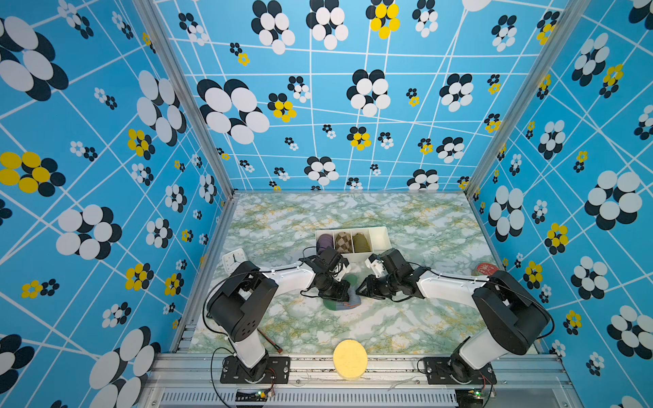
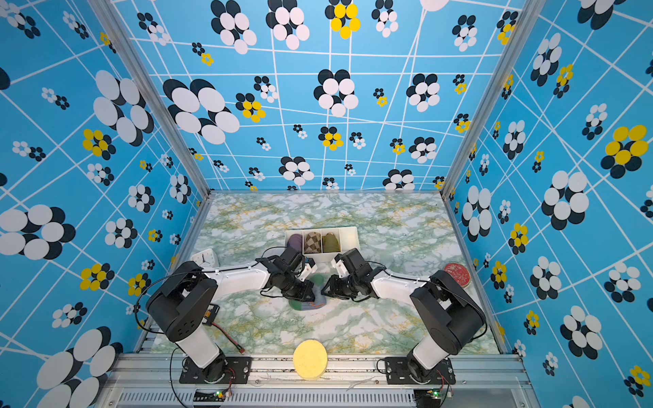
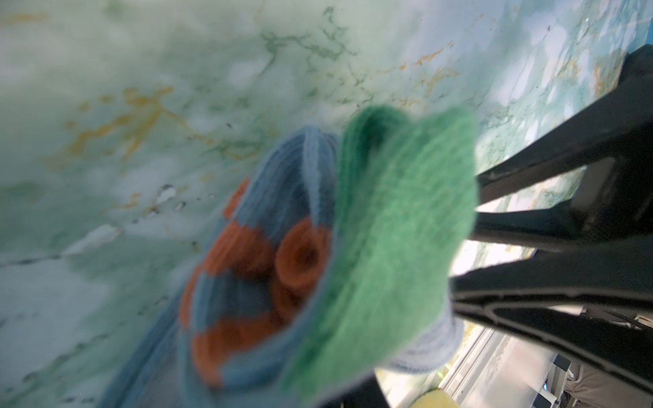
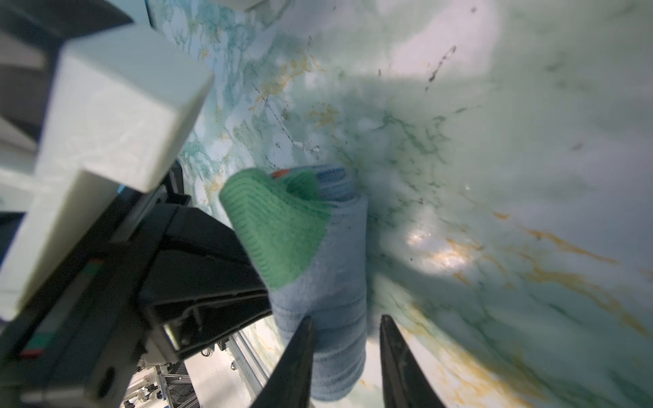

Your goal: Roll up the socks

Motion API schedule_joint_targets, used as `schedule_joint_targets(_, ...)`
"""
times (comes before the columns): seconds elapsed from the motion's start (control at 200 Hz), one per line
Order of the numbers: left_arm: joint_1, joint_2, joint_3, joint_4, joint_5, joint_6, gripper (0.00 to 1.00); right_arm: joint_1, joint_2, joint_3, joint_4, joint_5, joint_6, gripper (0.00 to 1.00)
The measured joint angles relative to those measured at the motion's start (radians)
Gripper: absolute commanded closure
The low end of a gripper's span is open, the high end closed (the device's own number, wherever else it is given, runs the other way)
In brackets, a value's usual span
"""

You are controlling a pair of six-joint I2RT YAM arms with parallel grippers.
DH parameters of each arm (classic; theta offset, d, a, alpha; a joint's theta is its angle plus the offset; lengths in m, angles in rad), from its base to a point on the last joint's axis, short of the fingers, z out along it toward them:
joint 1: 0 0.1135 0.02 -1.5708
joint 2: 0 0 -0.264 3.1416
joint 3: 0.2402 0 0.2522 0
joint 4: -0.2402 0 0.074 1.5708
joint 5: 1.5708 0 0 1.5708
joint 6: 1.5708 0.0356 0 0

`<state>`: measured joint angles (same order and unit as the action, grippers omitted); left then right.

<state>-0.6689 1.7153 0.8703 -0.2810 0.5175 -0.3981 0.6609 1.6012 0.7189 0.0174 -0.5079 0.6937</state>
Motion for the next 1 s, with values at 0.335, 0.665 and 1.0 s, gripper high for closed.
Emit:
schedule_joint_targets(0.335, 0.020, 0.000, -0.013, 0.015, 0.033, 0.000, 0.96, 0.000, 0.013, -0.006, 0.098, -0.019, 0.008, 0.60)
schedule_joint_targets(0.665, 0.027, 0.000, -0.019, 0.023, 0.048, 0.000, 0.96, 0.000, 0.083, -0.006, 0.163, -0.027, 0.017, 0.59)
schedule_joint_targets(1.0, 0.027, 0.000, -0.019, 0.024, 0.051, 0.000, 0.96, 0.000, 0.121, -0.002, 0.200, -0.033, 0.017, 0.59)
